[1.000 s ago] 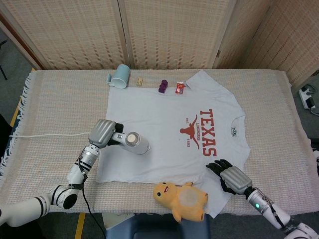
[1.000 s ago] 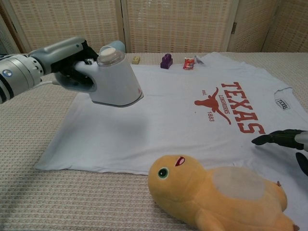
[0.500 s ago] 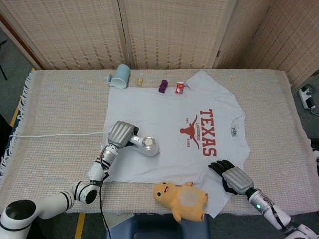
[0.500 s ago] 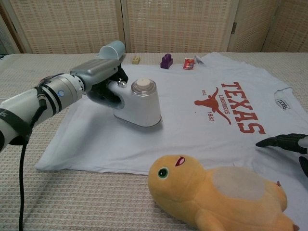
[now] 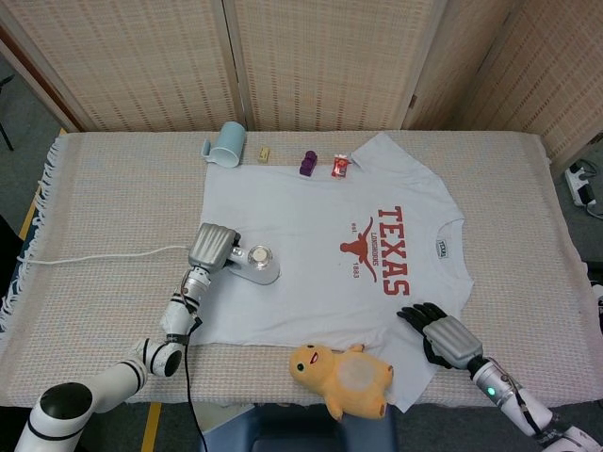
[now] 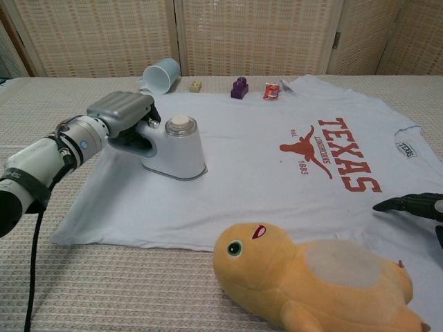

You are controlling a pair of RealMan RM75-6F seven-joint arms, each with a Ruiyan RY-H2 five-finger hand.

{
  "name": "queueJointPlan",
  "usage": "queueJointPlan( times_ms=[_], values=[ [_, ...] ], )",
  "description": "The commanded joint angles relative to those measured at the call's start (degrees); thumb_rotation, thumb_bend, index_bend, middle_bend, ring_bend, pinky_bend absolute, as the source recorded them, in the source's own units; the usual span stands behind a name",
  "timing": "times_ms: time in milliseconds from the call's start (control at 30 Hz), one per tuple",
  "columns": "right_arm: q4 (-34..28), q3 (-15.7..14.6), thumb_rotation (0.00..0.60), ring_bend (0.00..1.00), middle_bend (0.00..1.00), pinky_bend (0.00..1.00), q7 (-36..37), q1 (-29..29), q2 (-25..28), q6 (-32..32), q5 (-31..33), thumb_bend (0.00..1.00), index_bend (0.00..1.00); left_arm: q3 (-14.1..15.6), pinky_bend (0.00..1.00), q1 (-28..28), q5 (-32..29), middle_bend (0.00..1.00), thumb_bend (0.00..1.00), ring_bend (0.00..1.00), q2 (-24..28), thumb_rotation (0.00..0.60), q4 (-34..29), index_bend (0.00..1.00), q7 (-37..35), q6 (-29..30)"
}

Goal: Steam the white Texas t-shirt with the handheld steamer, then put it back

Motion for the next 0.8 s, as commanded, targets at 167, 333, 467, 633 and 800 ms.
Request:
queueJointPlan(
  times_ms=[167, 333, 467, 633, 800],
  values=[
    [0.1, 0.0, 0.532, 0.0, 0.05, 0.0, 0.1, 0.2, -0.1, 0.2, 0.1, 1.0, 0.0, -1.8, 0.79, 2.9, -3.0, 1.0, 0.42, 0.87, 0.9, 0.6, 9.0, 0.97, -4.2, -1.8],
    [0.1, -0.1, 0.53, 0.0, 0.05, 0.0, 0.3, 0.3, 0.0, 0.7, 0.1, 1.0, 0.0, -4.8, 0.79, 4.1, -6.4, 1.0, 0.42, 0.87, 2.5, 0.6, 11.0, 0.97, -7.3, -3.5],
    [0.1, -0.1, 0.528, 0.0, 0.05, 0.0, 0.4, 0.2, 0.1, 1.0, 0.2, 1.0, 0.0, -7.4, 0.79, 4.8, -7.5, 1.0, 0.42, 0.87, 5.1, 0.6, 5.3, 0.97, -12.6, -2.1],
    [-0.1, -0.4, 0.53, 0.0, 0.05, 0.0, 0.4, 0.2, 0.1, 1.6, -0.1, 1.0, 0.0, -6.9, 0.79, 4.6, -5.0, 1.0, 0.42, 0.87, 8.0, 0.6, -4.7, 0.97, -11.7, 1.4],
    [-0.7, -0.7, 0.529, 0.0, 0.05, 0.0, 0.1, -0.2, 0.7, 2.3, -0.3, 1.0, 0.0, -6.0, 0.79, 2.5, -3.5, 1.0, 0.42, 0.87, 7.4, 0.6, -11.0, 0.97, -7.3, 2.2]
  ],
)
